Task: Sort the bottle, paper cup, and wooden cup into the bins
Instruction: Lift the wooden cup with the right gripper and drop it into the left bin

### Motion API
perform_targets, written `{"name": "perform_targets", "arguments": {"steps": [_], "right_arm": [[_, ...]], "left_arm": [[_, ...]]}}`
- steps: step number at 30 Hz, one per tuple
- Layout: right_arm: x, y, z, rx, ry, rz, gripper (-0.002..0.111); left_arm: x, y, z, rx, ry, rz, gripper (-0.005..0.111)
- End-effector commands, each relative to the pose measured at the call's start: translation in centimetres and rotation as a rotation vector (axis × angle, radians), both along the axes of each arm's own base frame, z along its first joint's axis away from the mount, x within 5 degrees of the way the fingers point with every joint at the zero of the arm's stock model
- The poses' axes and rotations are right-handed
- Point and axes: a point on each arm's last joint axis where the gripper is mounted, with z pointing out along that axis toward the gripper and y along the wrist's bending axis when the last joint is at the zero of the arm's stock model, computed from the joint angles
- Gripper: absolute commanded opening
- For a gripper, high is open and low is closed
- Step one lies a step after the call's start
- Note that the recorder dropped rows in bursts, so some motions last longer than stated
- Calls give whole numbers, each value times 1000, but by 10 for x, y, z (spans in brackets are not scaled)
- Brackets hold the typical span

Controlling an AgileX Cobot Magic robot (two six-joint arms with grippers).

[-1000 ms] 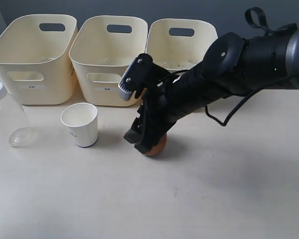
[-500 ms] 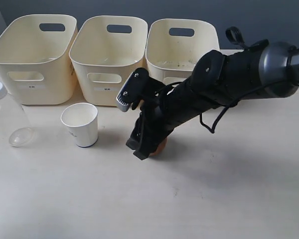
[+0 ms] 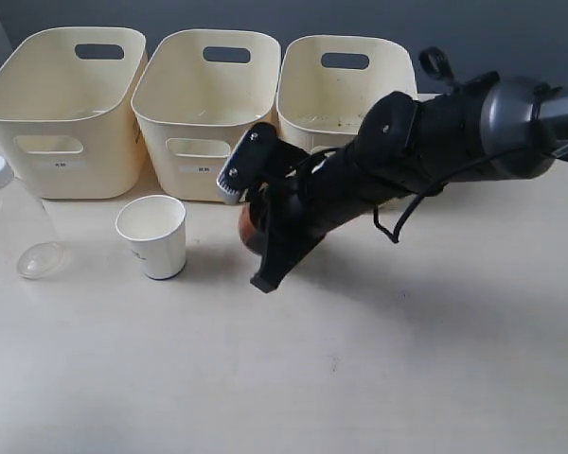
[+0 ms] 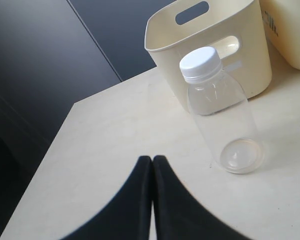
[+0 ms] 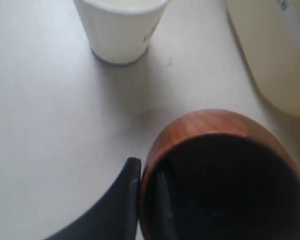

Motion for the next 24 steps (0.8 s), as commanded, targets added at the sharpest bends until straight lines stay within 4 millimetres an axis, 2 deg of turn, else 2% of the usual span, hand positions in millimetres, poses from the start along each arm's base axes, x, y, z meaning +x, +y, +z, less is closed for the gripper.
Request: {"name": "perform_targets", "arguments": {"steps": [1, 2, 4, 6, 10, 13, 15, 17, 24], "right_arm": [[2, 21, 67, 160, -109, 26, 0], [5, 32, 92, 225, -152, 26, 0], [12, 49, 126, 315, -217, 34, 0], [24, 67, 147, 377, -267, 47, 0], [55, 112, 153, 447, -250, 93, -1], [75, 140, 133, 466, -221, 112, -1], [81, 148, 122, 459, -207, 127, -1], [86, 160, 102, 437, -197, 159, -1], [95, 170, 68, 410, -182, 150, -1]], "left_arm": [[0, -1, 0, -11, -3, -6, 0], [0, -1, 0, -11, -3, -6, 0], [0, -1, 0, -11, -3, -6, 0], [0, -1, 0, -11, -3, -6, 0], [0, -1, 0, -11, -3, -6, 0], [0, -1, 0, -11, -3, -6, 0], [0, -1, 0, -11, -3, -6, 0], [0, -1, 0, -11, -3, -6, 0], [0, -1, 0, -11, -3, -6, 0]]}}
